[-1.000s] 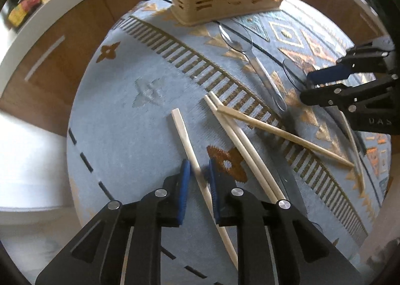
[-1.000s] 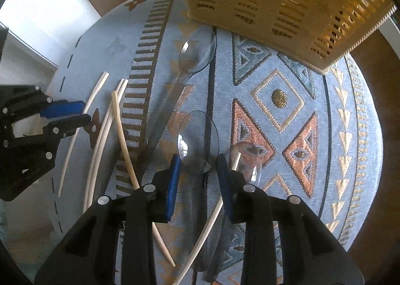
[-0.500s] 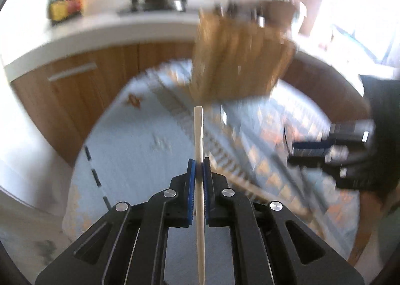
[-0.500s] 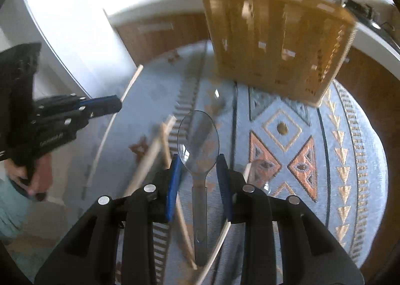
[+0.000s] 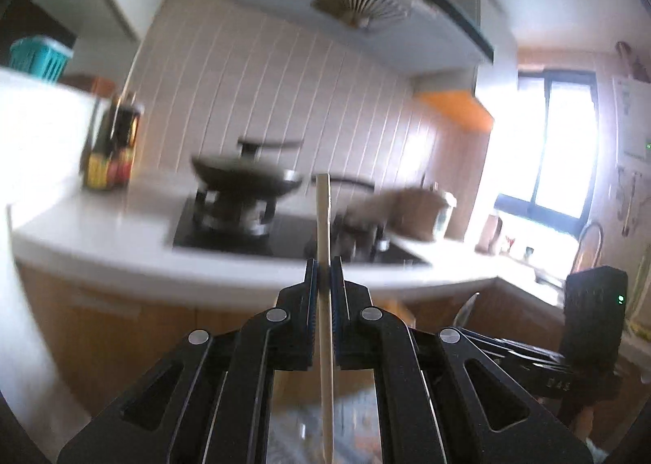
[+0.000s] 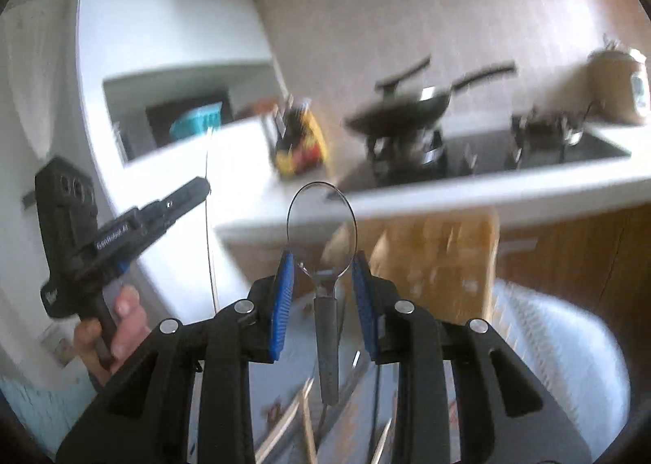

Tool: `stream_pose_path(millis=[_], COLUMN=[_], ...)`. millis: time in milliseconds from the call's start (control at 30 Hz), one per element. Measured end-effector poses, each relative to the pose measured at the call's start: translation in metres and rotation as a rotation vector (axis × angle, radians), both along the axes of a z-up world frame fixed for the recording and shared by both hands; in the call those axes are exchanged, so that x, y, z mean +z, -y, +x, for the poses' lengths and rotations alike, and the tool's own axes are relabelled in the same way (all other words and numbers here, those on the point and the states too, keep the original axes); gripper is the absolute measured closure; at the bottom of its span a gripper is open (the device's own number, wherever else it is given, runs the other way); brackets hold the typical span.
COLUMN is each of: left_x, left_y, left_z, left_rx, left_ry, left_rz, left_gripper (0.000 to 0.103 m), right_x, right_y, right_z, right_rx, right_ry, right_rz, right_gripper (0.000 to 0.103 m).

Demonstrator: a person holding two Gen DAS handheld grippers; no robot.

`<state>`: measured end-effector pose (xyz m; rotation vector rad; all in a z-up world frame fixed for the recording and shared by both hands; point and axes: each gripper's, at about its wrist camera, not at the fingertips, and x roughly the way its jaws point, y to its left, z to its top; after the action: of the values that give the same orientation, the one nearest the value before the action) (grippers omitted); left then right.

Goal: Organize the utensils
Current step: 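Carry the chopstick and clear spoon over the basket and open both tools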

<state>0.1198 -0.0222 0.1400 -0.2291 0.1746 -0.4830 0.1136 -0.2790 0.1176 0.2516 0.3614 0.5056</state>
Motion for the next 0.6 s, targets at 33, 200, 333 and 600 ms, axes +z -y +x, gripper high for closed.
stream_pose_path(millis=[33, 200, 333, 600], left_x=[0.006, 0.025, 0.023, -0.004], left_y=[0.003, 0.022, 0.037, 0.043], left_z=[0.006, 0.051, 0.075, 0.119], left_rx=[-0.002, -0.024, 0.027, 0.128], left_ry=[0.016, 0.069, 0.135, 0.143], left_rz=[-0.016, -0.082, -0.083, -0.040], left_gripper=[0.099, 0.099, 0.099, 0.099], right_x=[0.010, 0.044, 0.050, 0.019], right_y=[0.005, 0.026, 0.041, 0.052], right_z=[0.006, 0.040, 0.066, 0.111], right_rx=[-0.021, -0.153, -0.241, -0.343], right_ry=[0.021, 0.101, 0.135, 0.124], right_rz=[0.011, 0.025, 0.015, -0.058], right_gripper=[0.077, 0.077, 0.077, 0.077])
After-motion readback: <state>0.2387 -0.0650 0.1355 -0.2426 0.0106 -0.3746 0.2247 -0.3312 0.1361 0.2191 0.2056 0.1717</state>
